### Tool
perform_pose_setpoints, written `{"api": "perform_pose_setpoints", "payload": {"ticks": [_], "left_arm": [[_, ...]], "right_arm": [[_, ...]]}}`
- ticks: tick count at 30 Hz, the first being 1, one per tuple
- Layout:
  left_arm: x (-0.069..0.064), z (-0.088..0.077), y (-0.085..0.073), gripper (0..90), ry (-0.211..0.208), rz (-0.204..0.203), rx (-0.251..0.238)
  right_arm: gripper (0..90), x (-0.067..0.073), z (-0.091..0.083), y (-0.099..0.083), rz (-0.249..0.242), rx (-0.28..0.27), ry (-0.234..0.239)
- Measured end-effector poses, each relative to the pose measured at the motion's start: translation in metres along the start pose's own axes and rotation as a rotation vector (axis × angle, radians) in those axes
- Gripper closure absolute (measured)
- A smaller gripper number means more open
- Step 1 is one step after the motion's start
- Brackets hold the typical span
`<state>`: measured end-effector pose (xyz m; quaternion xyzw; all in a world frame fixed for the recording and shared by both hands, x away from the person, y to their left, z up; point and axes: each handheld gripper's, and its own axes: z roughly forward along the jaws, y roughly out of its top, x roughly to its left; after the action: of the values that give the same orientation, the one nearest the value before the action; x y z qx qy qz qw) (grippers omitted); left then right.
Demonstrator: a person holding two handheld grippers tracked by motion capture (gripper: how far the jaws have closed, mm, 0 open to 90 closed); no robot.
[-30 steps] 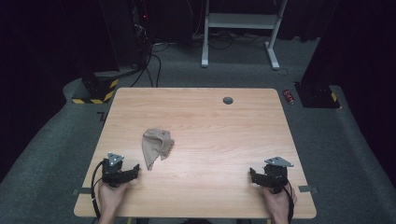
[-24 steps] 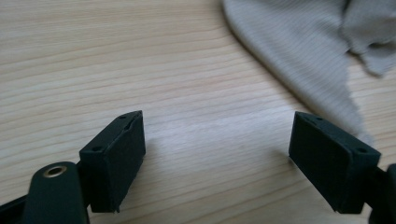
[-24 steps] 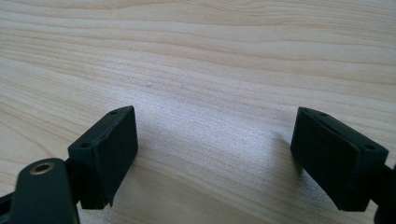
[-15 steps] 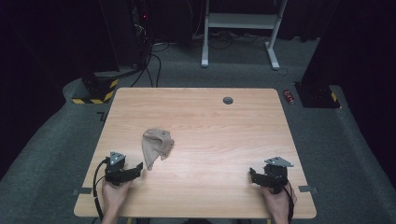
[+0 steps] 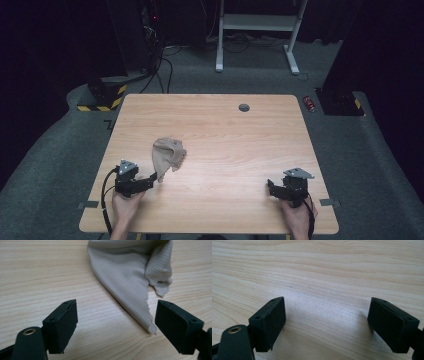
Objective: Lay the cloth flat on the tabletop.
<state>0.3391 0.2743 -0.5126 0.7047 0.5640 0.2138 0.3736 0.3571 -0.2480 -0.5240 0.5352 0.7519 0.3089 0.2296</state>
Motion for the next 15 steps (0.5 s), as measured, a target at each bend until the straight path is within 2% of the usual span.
{"api": "perform_pose_setpoints", "payload": {"ticks": [5,9,15], "left_arm": [[-0.003,0.001,0.001,20.2,-0.015,-0.002,-0.003],[-0.007,0.002,0.005,20.2,-0.026,0.022,0.003],[-0.013,0.007,0.009,21.1,-0.055,0.038,0.019]], "right_arm": [[14.8,0.0,0.0,0.0,-0.002,-0.001,0.0],[14.8,0.0,0.0,0.0,-0.001,-0.001,0.0],[14.8,0.0,0.0,0.0,-0.001,0.0,-0.002]]}}
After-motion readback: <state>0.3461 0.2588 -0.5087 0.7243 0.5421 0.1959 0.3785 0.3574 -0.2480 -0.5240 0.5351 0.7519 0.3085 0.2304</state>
